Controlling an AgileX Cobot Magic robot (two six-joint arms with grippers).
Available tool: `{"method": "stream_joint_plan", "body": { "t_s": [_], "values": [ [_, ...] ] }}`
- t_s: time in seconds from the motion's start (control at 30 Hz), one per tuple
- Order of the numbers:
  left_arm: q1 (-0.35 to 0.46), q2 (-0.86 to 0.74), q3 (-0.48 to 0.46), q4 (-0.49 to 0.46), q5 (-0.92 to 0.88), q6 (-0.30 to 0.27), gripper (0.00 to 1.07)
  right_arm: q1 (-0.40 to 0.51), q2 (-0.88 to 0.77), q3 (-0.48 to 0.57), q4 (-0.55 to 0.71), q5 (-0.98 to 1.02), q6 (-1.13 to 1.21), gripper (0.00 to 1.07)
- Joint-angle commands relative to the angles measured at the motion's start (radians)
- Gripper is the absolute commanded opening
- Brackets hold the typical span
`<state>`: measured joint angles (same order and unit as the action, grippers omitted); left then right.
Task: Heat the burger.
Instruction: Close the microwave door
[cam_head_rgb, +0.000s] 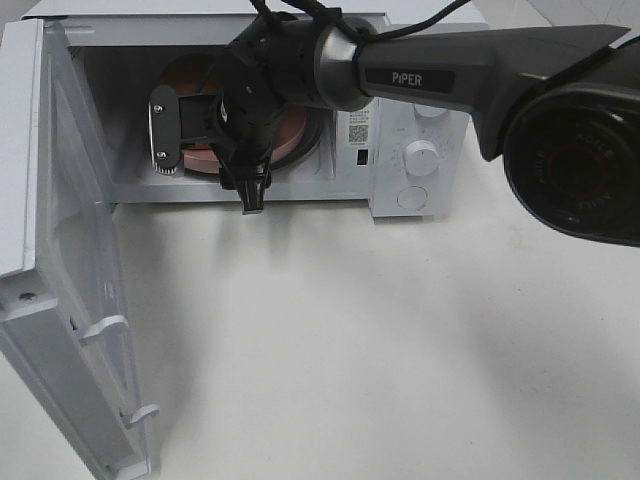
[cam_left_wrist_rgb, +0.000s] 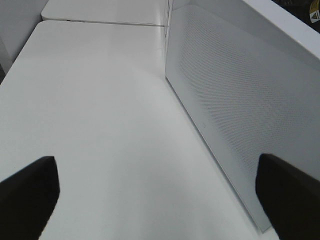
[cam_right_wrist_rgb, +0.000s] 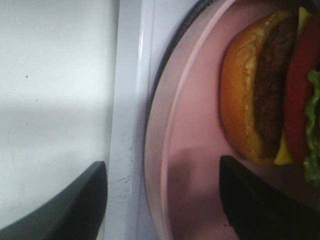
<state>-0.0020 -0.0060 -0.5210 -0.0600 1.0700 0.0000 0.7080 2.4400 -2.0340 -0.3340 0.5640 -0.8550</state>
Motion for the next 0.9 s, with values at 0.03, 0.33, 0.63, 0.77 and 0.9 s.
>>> {"method": "stream_joint_plan", "body": {
  "t_s": [0.03,0.33,0.63,0.77,0.9],
  "values": [
    [0.003,-0.015,0.002,-0.005,0.001,0.0,1.0,0.002,-0.02,0.015,-0.005,-0.009,0.014,0.7],
    [0.003,-0.015,0.002,-0.005,0.001,0.0,1.0,0.002,-0.12,0.203,-0.008,-0.174,0.014,0.77],
    [0.003,-0.015,0.002,-0.005,0.001,0.0,1.0,0.005,-0.276,0.473,-0.069,-0.386,0.01,0.77],
    [0.003,-0.015,0.002,-0.005,0.001,0.0,1.0,0.005,-0.349,0.579,-0.088,-0.439,0.01,0.76],
    [0.003,-0.015,0.002,-0.005,0.001,0.0,1.0,0.005,-0.45,0.712,-0.091,-0.494,0.012,0.77]
  ]
}}
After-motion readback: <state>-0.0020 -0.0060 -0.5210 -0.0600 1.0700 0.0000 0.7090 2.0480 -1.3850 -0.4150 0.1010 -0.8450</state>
